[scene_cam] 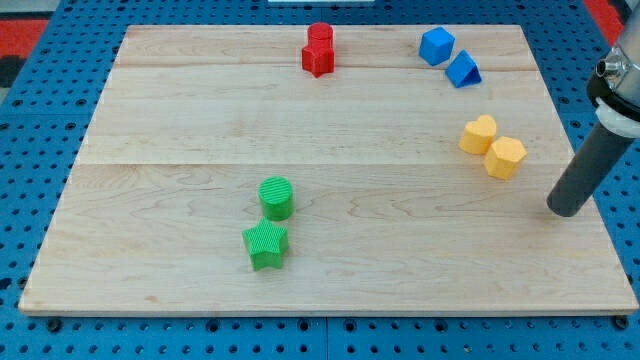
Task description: Separate the red blocks from each other
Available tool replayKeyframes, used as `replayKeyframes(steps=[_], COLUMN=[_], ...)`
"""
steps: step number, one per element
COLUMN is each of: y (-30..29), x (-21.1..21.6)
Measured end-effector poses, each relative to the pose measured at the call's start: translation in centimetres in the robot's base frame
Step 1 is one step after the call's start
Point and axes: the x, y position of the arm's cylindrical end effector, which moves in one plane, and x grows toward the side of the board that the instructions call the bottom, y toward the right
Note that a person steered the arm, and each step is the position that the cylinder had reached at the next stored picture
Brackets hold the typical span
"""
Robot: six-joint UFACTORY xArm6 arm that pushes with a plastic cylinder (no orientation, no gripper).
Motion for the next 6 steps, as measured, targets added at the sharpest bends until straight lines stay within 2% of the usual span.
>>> replayKeyframes(steps=[4,5,6], y=[1.9,8.1,9.0], x=[0.1,-1.3,-2.8])
